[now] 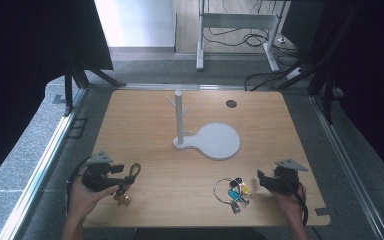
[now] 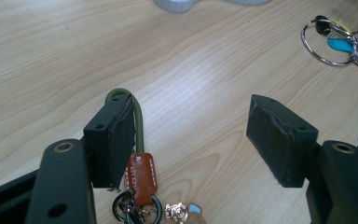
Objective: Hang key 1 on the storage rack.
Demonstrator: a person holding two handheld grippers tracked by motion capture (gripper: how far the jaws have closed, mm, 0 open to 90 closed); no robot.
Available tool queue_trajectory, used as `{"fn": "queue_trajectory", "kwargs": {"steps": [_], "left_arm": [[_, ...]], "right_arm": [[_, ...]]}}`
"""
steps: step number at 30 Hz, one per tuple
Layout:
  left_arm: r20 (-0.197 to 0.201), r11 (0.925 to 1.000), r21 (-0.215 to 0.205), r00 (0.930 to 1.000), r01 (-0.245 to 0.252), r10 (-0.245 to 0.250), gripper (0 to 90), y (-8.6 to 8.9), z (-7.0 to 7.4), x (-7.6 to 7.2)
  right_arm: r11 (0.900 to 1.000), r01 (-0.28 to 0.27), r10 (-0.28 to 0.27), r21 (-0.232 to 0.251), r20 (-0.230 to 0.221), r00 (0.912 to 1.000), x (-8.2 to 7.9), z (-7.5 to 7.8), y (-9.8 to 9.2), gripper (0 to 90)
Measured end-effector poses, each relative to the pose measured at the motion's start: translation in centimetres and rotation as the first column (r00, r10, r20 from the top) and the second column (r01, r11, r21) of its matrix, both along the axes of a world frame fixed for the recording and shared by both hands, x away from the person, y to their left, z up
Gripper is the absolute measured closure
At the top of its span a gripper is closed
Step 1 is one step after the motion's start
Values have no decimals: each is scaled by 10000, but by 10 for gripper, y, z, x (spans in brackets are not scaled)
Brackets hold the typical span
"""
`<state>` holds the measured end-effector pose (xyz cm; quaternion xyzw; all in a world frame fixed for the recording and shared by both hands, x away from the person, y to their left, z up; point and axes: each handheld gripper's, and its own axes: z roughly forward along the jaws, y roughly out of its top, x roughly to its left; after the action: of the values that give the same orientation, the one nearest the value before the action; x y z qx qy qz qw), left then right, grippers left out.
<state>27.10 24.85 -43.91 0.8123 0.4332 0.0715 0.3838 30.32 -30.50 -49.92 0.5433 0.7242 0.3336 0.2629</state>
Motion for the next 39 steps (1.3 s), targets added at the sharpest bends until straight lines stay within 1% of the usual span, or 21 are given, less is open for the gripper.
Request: {"fn": "queue_trajectory", "kwargs": {"steps": [1,4,9,11,15,16,19,20,21,24,26,27,28,31,33,34,35,36,37,38,39], "left_arm": [[-40,10000,16,10000,0,0,328,0,0,0],[-106,9999,153,9999,-82,83,328,-1,0,-1],[-93,9996,218,9998,-161,163,326,0,3,-3],[-58,9994,255,9997,-248,249,326,4,7,-5],[-162,9988,249,9990,-424,428,326,11,9,-7],[-258,9975,286,9975,-650,658,329,17,8,-8],[-482,9959,487,9958,-759,782,340,22,7,-7],[-482,9959,487,9958,-759,782,342,22,7,-7],[-558,9948,667,9951,-776,813,344,25,9,-7],[-559,9939,734,9947,-820,862,352,26,14,-7],[-641,9927,949,9946,-748,811,365,25,17,-8],[-641,9927,949,9946,-748,811,367,25,17,-8],[-798,9910,1162,9939,-667,763,368,22,17,-8],[-924,9896,1291,9928,-638,761,375,20,14,-6],[-1257,9869,1517,9893,-550,745,377,16,8,-3],[-1352,9856,1610,9881,-517,739,377,14,6,-2],[-1352,9856,1610,9881,-517,739,379,14,6,-2],[-1554,9831,1797,9857,-362,647,379,10,2,1],[-1554,9831,1797,9857,-362,647,379,10,2,1],[-1751,9809,1931,9828,-246,591,380,7,-2,5],[-1824,9795,2002,9813,-237,610,381,7,-4,7]], "right_arm": [[9999,-100,99,81,109,9999,-1,1,0,212],[9992,-313,312,268,29,9995,-3,1,-1,224],[9987,-304,300,409,114,9995,-7,2,-4,238],[9980,-299,293,548,119,9995,-8,3,-7,249],[9971,-299,291,705,133,9995,-11,2,-12,261],[9968,-324,316,729,126,9994,-11,2,-13,265],[9969,-347,344,703,54,9994,-10,1,-14,271],[9969,-347,344,703,54,9994,-10,1,-14,271],[9971,-312,312,691,20,9995,-9,0,-13,274],[9975,-306,306,635,5,9995,-9,-1,-12,277],[9979,-340,343,557,-50,9994,-9,-2,-10,280],[9979,-340,343,557,-50,9994,-9,-2,-10,280],[9980,-385,391,500,-105,9992,-10,-3,-8,282],[9982,-394,402,448,-170,9990,-10,-4,-7,283],[9983,-417,427,397,-254,9988,-10,-6,-6,284],[9984,-434,445,373,-277,9986,-10,-6,-5,284],[9984,-433,444,363,-310,9985,-10,-6,-5,285],[9985,-429,440,342,-319,9985,-10,-7,-5,285],[9985,-429,440,342,-319,9985,-10,-7,-5,285],[9985,-446,456,306,-351,9983,-10,-7,-5,285],[9986,-441,451,300,-360,9983,-10,-7,-5,285]]}}
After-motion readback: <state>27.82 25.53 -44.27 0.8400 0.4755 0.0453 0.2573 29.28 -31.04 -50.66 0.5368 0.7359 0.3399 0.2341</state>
